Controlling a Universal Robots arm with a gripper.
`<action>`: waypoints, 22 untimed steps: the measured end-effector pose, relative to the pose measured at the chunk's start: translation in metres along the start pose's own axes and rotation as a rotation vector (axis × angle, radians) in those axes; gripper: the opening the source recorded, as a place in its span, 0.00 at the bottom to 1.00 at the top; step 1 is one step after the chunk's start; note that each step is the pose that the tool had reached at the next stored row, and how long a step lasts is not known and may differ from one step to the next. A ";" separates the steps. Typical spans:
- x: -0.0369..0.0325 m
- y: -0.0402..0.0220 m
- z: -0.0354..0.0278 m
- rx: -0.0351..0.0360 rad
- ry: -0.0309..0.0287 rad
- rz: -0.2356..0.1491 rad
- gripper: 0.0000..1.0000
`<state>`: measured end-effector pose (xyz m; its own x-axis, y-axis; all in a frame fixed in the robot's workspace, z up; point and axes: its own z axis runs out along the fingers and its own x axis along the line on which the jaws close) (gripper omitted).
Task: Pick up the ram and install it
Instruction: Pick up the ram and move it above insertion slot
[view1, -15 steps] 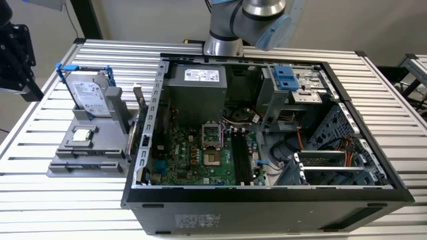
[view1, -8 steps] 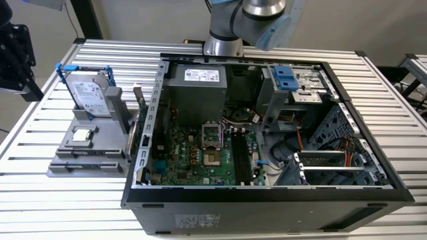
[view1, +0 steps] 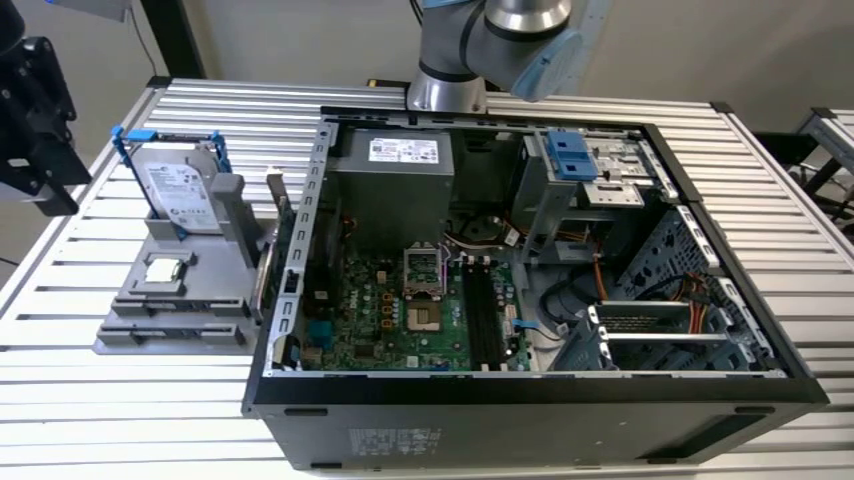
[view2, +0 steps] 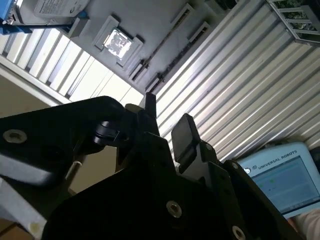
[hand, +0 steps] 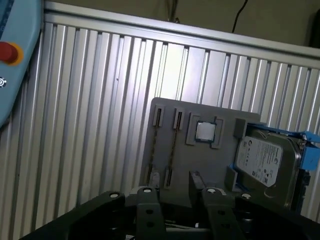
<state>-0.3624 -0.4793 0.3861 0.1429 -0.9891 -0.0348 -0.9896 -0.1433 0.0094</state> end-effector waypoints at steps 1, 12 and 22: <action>0.0000 0.0000 0.0000 0.0000 -0.0001 -0.001 1.00; 0.0003 -0.0001 0.0061 0.0019 -0.0013 0.047 1.00; 0.0004 -0.0001 0.0121 0.0032 -0.0017 0.079 1.00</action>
<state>-0.3624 -0.4793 0.3740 0.0643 -0.9973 -0.0358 -0.9979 -0.0647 0.0090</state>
